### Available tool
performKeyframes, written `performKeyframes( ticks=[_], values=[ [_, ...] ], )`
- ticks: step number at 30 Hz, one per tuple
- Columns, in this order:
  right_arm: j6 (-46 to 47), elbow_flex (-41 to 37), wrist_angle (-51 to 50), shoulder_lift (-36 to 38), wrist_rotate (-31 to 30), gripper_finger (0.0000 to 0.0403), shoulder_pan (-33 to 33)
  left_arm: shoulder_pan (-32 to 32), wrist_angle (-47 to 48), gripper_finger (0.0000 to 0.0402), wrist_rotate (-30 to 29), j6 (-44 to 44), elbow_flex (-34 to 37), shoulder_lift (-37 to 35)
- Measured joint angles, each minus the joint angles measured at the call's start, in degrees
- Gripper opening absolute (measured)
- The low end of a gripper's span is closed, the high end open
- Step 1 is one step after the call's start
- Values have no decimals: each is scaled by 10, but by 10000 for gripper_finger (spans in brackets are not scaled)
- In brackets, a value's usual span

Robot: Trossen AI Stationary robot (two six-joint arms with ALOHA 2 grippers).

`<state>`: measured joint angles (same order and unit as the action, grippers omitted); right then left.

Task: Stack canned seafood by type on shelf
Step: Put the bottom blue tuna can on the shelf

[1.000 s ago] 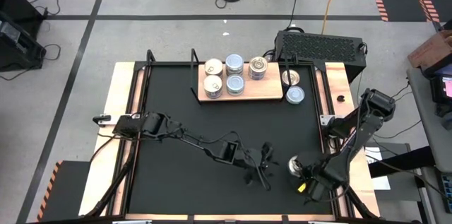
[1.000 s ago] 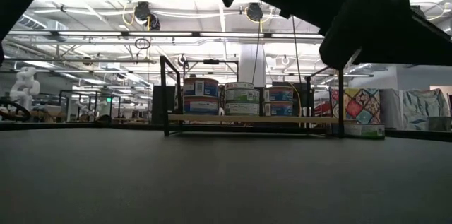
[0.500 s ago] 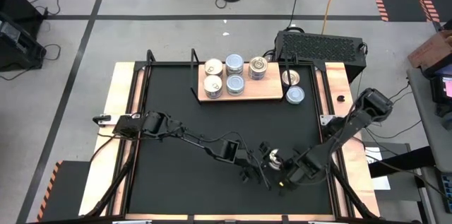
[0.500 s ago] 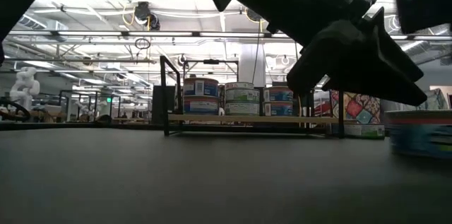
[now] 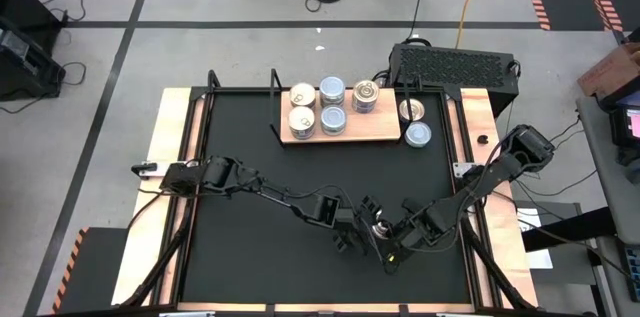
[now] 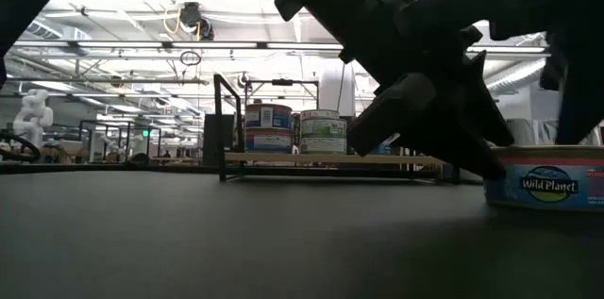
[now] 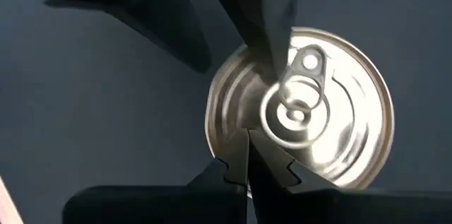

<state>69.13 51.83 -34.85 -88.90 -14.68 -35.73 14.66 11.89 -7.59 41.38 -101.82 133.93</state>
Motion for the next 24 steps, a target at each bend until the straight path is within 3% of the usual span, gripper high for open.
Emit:
performKeyframes(
  ticks=[12, 24],
  values=[
    [-23, 1, 16, 22, -20, 0, -15, -1, -4, 237, -7, 0, 0, 0],
    [90, 1, -80, 91, -166, 0, -90, -5, -4, 237, -17, 0, 0, 0]
  ],
)
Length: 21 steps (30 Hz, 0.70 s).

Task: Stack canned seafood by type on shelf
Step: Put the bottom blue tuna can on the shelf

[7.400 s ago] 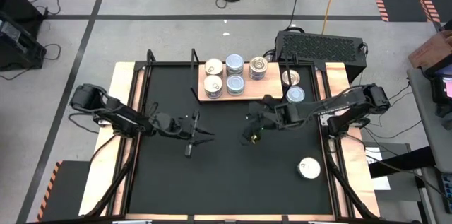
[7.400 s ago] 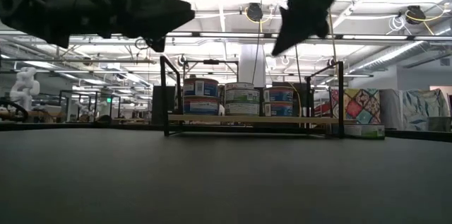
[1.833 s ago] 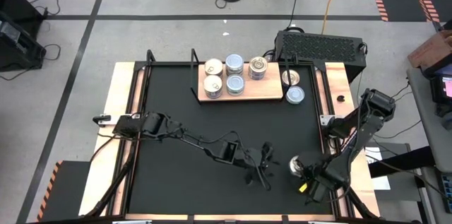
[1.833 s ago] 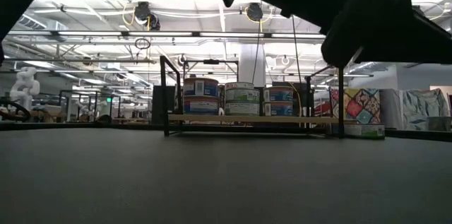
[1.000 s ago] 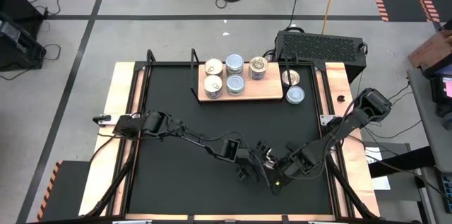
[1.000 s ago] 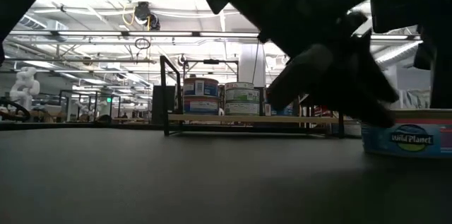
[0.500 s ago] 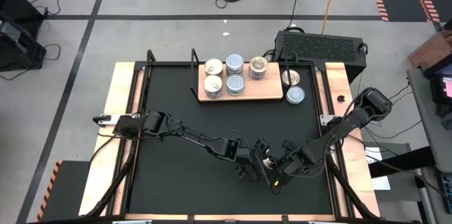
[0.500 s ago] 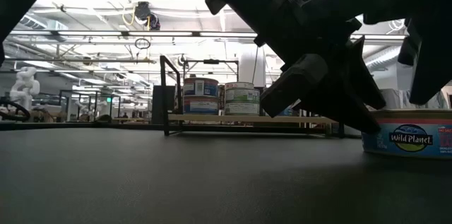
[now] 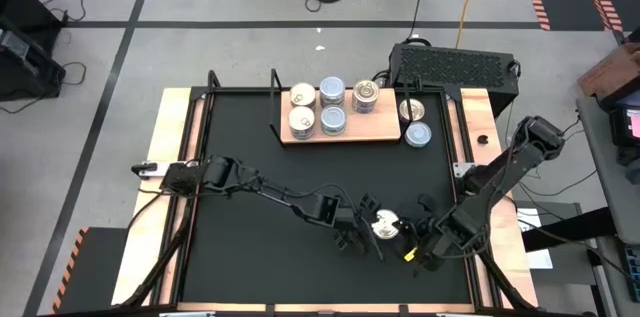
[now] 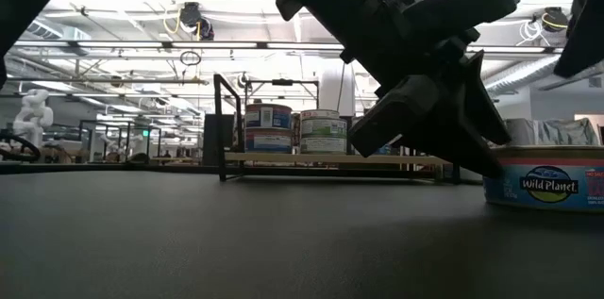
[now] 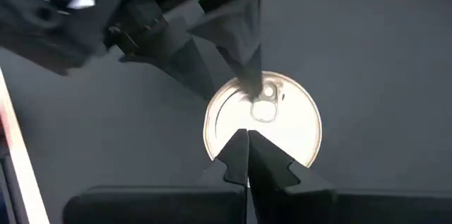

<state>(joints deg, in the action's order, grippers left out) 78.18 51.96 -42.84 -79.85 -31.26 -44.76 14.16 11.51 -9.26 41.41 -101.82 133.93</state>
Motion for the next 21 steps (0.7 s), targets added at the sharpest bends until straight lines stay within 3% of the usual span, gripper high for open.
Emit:
performKeyframes(
  ticks=[5, 13, 21],
  values=[
    [20, 0, -9, 1, -53, 0, -22, -4, 0, 224, 0, 0, 0, 0],
    [22, 0, -27, 1, -118, 0, -35, 1, 2, 140, 33, 25, 0, 0],
    [19, 0, -28, 1, -154, 0, -37, 1, -1, 78, 29, 25, 0, 0]
  ],
)
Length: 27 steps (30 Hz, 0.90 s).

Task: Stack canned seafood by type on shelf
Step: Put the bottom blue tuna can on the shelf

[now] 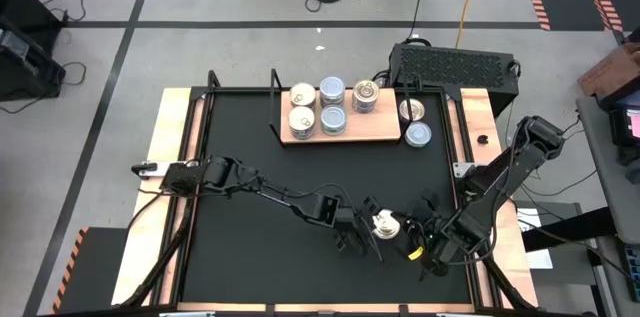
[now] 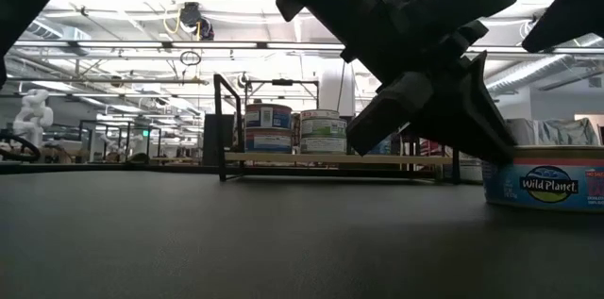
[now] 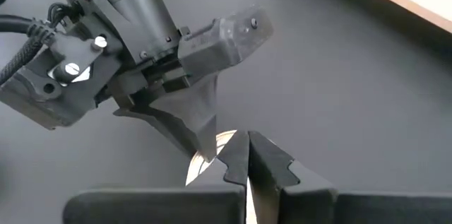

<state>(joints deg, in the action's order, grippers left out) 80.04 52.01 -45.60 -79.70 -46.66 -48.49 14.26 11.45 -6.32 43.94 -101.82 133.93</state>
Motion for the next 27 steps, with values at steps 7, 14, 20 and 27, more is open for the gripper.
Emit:
performKeyframes(
  ticks=[7, 14, 20, 27],
  values=[
    [1, 0, 4, 0, 1, 0, -4, 0, -3, 7, -3, 0, 0, 0],
    [-1, 0, 4, 0, 2, 0, -4, 6, 5, 3, -43, 0, 0, -4],
    [-17, 0, 5, 0, 5, 0, -5, 12, 20, 2, -67, 2, -13, -7],
    [-21, 0, 5, 0, 5, 0, -21, 12, 19, 1, -105, 1, -31, -9]
  ],
)
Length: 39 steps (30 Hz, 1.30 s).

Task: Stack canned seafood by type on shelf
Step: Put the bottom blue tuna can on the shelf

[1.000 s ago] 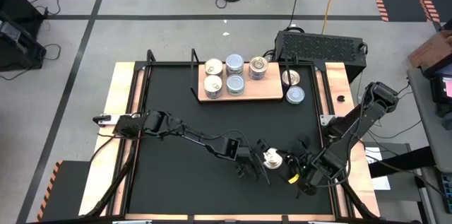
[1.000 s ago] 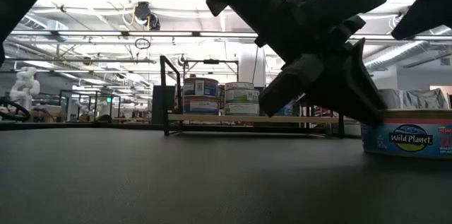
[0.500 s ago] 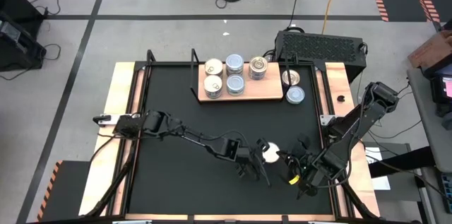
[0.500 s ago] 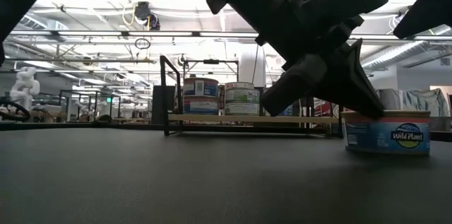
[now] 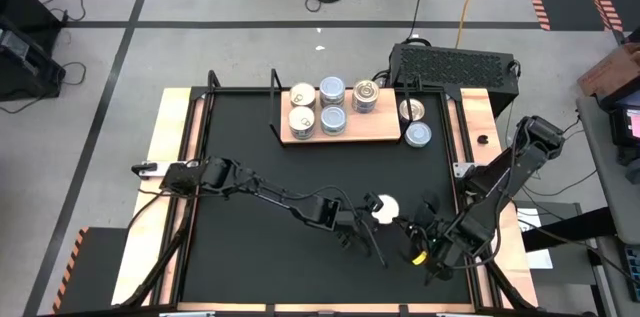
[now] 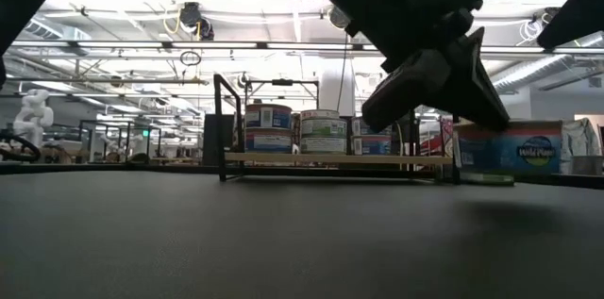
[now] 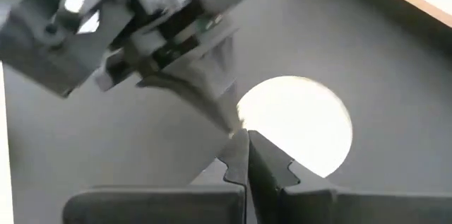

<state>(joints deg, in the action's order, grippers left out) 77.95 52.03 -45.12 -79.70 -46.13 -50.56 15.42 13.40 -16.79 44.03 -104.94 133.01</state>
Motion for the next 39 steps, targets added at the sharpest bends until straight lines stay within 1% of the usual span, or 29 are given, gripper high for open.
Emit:
performKeyframes(
  ticks=[8, 10, 13, 18, 22, 29, 39],
  values=[
    [3, 0, -1, 0, 0, 0, -14, -12, 15, 0, -70, -12, -23, 0],
    [3, 0, -1, 0, 0, 0, -16, -17, 18, 0, -80, -17, -28, 0],
    [3, 0, -1, 0, 0, 0, -17, -25, 44, 0, -97, -31, -41, 0],
    [-2, 0, -2, 0, 0, 0, -17, -52, 69, 0, -107, -62, -45, 0],
    [-5, 0, -2, 0, 0, 0, -17, -77, 69, 0, -123, -63, -46, 0],
    [-6, 0, -8, 0, 0, 0, -17, -127, 68, 0, -124, -77, -46, 0],
    [-6, 0, -14, 0, 1, 0, -17, -180, 67, 0, -119, -77, -46, -1]
  ],
)
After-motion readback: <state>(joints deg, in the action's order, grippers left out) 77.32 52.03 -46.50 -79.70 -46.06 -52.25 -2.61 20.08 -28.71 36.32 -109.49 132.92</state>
